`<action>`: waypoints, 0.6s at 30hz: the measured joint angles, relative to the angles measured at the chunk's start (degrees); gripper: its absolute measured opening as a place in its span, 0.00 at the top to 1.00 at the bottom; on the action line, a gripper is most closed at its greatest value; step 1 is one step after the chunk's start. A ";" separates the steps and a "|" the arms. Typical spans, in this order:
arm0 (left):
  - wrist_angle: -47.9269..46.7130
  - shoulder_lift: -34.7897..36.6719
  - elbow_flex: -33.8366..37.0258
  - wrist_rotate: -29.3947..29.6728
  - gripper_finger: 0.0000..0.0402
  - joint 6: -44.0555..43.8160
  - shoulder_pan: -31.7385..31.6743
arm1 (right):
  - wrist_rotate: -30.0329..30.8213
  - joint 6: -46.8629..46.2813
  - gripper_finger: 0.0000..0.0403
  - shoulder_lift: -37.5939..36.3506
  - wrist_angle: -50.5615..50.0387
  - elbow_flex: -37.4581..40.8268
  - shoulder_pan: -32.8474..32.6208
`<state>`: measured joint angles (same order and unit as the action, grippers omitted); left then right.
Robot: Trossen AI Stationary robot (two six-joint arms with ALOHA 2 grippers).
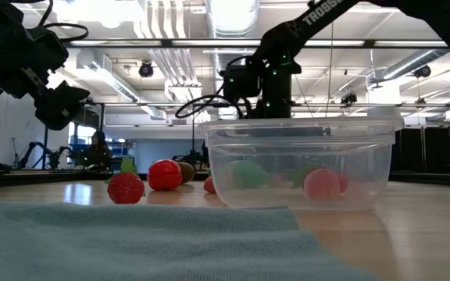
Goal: Pick and placing Produce into tupperware
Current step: Put the top peach into the transparent container
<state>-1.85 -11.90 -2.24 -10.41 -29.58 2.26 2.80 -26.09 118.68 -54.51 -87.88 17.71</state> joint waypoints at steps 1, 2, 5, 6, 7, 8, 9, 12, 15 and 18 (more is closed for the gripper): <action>0.00 0.04 0.00 -0.02 0.39 0.00 0.02 | 0.02 0.01 0.36 0.36 0.04 0.00 0.00; 0.01 0.03 0.00 -0.02 0.39 0.00 0.00 | 0.03 0.03 0.36 0.68 0.02 0.00 0.00; 0.00 0.05 0.00 -0.02 0.39 0.00 0.02 | -0.06 0.13 0.36 1.94 0.03 0.00 -0.06; 0.00 0.02 0.00 -0.01 0.39 0.00 0.00 | -0.16 0.16 0.36 2.30 -0.01 0.00 -0.06; 0.01 0.02 0.00 -0.02 0.39 0.00 0.00 | -0.29 0.15 0.36 2.50 -0.11 0.02 -0.06; 0.00 0.04 0.00 -0.02 0.39 0.00 0.00 | -0.21 0.23 0.36 2.70 -0.08 0.00 -0.06; 0.00 0.02 0.00 -0.02 0.39 0.00 0.00 | -0.25 0.27 0.37 2.86 -0.12 -0.02 -0.06; 0.01 -0.01 0.00 -0.01 0.39 0.00 0.00 | -0.80 0.45 0.40 2.92 -0.04 -0.07 -0.02; 0.00 0.02 0.00 -0.02 0.39 0.00 0.00 | -0.80 0.43 0.46 2.92 0.14 -0.07 -0.06; 0.00 0.02 0.00 0.00 0.39 0.00 0.02 | -0.91 0.44 0.52 2.92 0.32 -0.04 -0.06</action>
<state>-1.85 -11.88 -2.24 -10.41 -29.58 2.28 1.90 -25.65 121.60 -54.19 -87.92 17.65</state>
